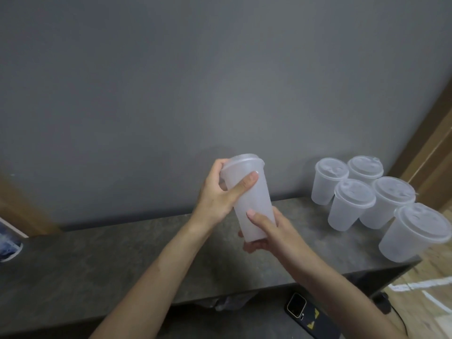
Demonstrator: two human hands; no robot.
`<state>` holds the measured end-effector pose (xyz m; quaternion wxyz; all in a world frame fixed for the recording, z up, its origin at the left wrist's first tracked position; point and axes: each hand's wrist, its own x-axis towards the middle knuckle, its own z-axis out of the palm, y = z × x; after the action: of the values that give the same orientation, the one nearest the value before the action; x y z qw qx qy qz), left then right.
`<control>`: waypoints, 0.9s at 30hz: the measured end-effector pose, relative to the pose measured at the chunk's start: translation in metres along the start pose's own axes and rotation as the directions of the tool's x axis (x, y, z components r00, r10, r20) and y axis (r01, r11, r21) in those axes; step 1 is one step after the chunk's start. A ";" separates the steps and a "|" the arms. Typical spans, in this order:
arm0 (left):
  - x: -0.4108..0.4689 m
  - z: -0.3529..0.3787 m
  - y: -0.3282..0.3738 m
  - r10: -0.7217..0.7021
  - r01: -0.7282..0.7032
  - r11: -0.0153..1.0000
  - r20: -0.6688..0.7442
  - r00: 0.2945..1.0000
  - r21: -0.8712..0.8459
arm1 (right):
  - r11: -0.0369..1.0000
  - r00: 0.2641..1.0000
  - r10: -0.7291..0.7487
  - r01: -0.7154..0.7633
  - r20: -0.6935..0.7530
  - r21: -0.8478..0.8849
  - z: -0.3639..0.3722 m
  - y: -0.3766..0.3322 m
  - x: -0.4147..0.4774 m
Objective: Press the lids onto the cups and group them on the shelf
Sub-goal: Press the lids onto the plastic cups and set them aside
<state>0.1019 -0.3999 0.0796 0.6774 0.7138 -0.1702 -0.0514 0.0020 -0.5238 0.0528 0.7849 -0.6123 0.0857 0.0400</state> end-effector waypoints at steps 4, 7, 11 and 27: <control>-0.004 0.002 0.006 -0.031 0.040 0.992 0.077 0.997 -0.122 | 0.968 0.978 0.037 -0.086 0.205 0.236 -0.005 0.003 -0.001; -0.005 0.005 0.002 -0.033 0.038 0.992 0.042 0.999 -0.121 | 0.955 0.970 0.051 -0.117 0.236 0.274 -0.011 0.010 0.002; -0.006 0.008 0.000 -0.049 0.066 0.986 0.114 0.992 -0.152 | 0.917 0.947 0.029 -0.152 0.320 0.369 -0.017 0.018 0.002; -0.014 0.084 -0.040 0.086 -0.178 0.958 0.368 0.926 0.224 | 0.812 0.895 -0.394 0.234 -0.207 -0.535 -0.104 0.075 -0.021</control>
<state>0.0701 -0.4745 0.0312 0.5408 0.7601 -0.3427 -0.1112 -0.0406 -0.6047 -0.0393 0.5727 -0.7974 0.0904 -0.1673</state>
